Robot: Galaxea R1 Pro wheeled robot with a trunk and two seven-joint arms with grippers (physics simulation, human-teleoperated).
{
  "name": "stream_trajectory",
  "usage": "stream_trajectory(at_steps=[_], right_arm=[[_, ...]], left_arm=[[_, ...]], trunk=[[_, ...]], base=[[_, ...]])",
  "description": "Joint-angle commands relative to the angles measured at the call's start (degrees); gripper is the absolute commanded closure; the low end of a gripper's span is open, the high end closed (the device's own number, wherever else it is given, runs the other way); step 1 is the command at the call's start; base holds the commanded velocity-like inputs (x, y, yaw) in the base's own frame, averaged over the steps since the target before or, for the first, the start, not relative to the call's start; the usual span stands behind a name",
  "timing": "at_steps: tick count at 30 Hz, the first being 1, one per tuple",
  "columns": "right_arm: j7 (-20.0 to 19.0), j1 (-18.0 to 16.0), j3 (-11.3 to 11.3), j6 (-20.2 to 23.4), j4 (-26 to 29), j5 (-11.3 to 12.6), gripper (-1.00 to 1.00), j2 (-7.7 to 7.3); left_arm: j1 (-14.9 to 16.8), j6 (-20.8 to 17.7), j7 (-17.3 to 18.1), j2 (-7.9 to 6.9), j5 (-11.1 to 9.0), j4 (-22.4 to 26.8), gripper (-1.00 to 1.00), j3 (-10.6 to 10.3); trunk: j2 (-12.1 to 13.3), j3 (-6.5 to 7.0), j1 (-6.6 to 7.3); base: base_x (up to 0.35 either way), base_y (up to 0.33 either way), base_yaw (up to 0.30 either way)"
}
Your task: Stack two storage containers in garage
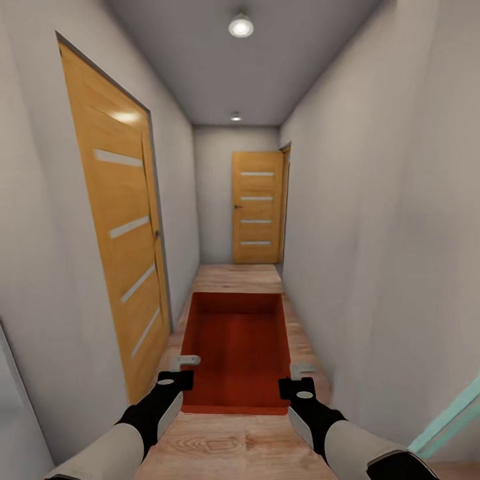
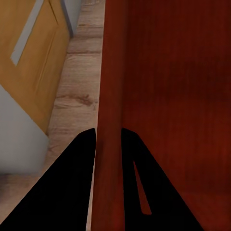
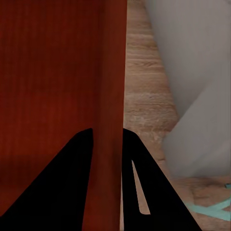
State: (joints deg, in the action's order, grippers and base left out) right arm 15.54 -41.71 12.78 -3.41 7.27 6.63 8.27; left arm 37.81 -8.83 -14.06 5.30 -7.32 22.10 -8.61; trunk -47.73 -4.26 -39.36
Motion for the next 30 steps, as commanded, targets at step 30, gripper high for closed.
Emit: stream_trajectory(at_steps=[30], right_arm=[[-0.5, 0.0, 0.5, -0.3, 0.2, -0.2, 1.00, 0.95]], left_arm=[[0.1, -0.5, -1.8, -0.07, -4.9, -0.1, 1.00, 1.0]], trunk=[[-0.1, -0.08, -0.05]], base=[[0.322, 0.060, 0.000]])
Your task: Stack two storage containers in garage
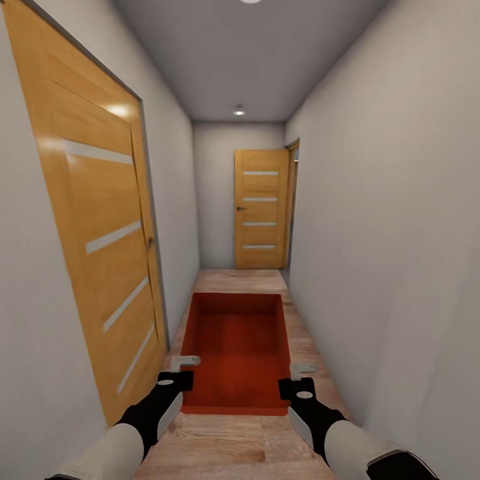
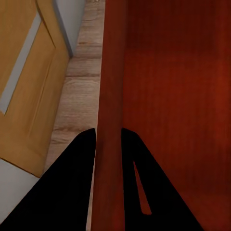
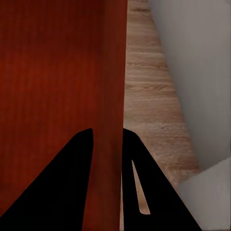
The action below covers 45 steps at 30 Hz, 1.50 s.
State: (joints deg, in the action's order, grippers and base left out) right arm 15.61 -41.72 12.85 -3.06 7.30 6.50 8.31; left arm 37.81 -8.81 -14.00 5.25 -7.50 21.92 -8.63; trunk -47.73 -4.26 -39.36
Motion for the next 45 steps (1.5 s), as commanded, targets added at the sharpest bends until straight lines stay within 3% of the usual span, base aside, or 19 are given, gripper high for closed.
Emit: stream_trajectory(at_steps=[1, 45], right_arm=[[-0.6, 0.0, 0.4, -0.7, 0.2, -0.1, 1.00, 0.92], [-0.6, 0.0, 0.4, -0.9, 0.2, -0.1, 1.00, 0.99]], left_arm=[[0.1, -0.5, -1.9, -0.03, -4.7, 0.1, 1.00, 1.0], [0.1, -0.5, -1.8, -0.07, -4.7, 0.0, 1.00, 1.0]], trunk=[[-0.1, -0.08, -0.05], [-0.1, -0.08, -0.05]], base=[[0.323, 0.002, 0.000], [0.324, 0.000, 0.000]])
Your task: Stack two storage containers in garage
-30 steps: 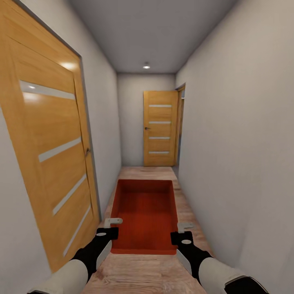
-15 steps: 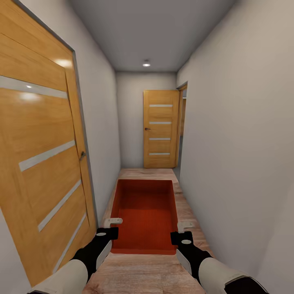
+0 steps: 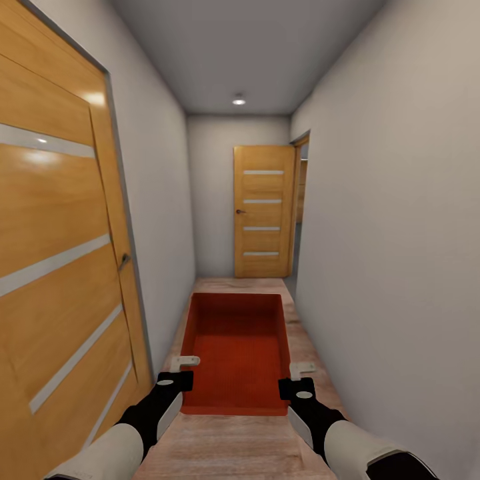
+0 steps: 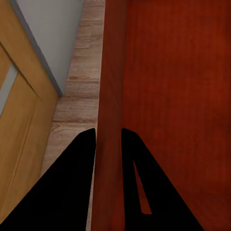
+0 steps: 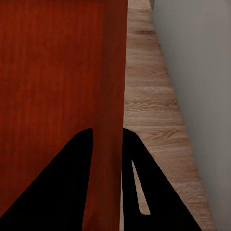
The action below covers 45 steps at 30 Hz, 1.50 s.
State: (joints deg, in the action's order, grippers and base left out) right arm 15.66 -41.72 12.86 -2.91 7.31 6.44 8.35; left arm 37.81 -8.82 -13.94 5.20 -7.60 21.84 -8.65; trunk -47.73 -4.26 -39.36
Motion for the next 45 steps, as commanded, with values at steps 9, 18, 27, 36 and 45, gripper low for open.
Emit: stream_trajectory(at_steps=[9, 18, 27, 36, 45], right_arm=[[-0.6, 0.0, 0.4, -1.0, 0.2, 0.0, 1.00, 0.96], [-0.6, 0.0, 0.4, -1.0, 0.2, 0.0, 1.00, 0.95], [-0.6, 0.0, 0.4, -1.0, 0.2, 0.0, 1.00, 0.94], [-0.6, 0.0, 0.4, -0.8, 0.2, 0.0, 1.00, 0.94], [-0.6, 0.0, 0.4, -1.0, 0.2, 0.0, 1.00, 0.92]], left_arm=[[0.1, -0.5, -1.9, -0.06, -4.6, 0.1, 1.00, 1.0], [0.1, -0.5, -1.9, -0.03, -4.6, 0.1, 1.00, 1.0], [0.1, -0.5, -1.9, -0.05, -4.6, 0.1, 1.00, 1.0], [0.1, -0.5, -1.9, -0.07, -4.6, 0.1, 1.00, 1.0], [0.1, -0.5, -1.9, -0.09, -4.6, 0.1, 1.00, 1.0]], trunk=[[-0.1, -0.08, -0.05], [-0.1, -0.08, -0.05], [-0.1, -0.08, -0.05], [-0.1, -0.08, -0.05], [-0.1, -0.08, -0.05]], base=[[0.325, 0.000, 0.000], [0.325, 0.000, 0.000], [0.325, 0.000, 0.000], [0.325, 0.000, 0.000], [0.325, 0.000, 0.000]])
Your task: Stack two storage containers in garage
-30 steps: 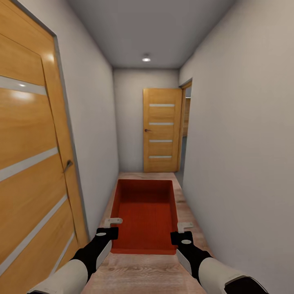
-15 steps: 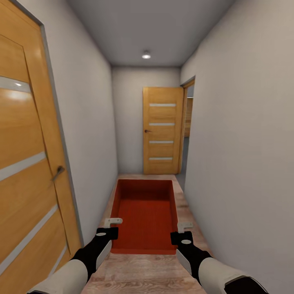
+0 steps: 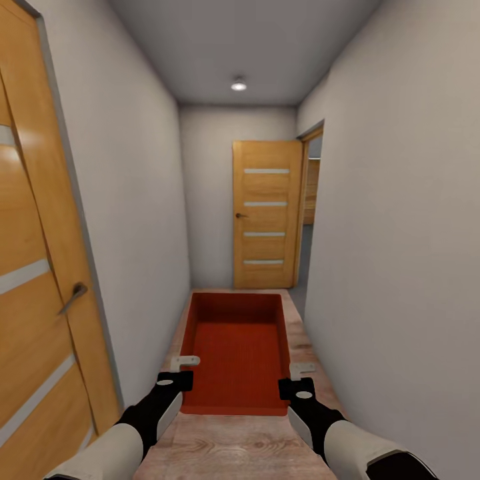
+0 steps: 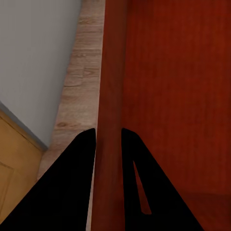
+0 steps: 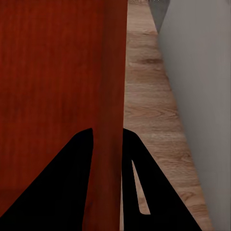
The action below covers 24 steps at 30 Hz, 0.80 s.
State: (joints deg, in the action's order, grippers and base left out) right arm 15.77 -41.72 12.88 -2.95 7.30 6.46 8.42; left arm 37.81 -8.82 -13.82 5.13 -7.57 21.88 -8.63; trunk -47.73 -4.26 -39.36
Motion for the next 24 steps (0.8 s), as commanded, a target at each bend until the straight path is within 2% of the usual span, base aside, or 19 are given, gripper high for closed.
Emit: stream_trajectory(at_steps=[1, 24], right_arm=[[-0.7, 0.0, 0.4, -1.0, 0.2, 0.0, 1.00, 0.86], [-0.7, 0.0, 0.4, -1.0, 0.2, 0.0, 1.00, 0.87]], left_arm=[[0.1, -0.5, -2.1, -0.02, -4.6, 0.0, 1.00, 1.0], [0.1, -0.5, -2.0, 0.01, -4.6, 0.0, 1.00, 1.0]], trunk=[[-0.1, -0.08, -0.05], [-0.1, -0.08, -0.05]], base=[[0.325, 0.000, 0.000], [0.325, 0.000, 0.000]])
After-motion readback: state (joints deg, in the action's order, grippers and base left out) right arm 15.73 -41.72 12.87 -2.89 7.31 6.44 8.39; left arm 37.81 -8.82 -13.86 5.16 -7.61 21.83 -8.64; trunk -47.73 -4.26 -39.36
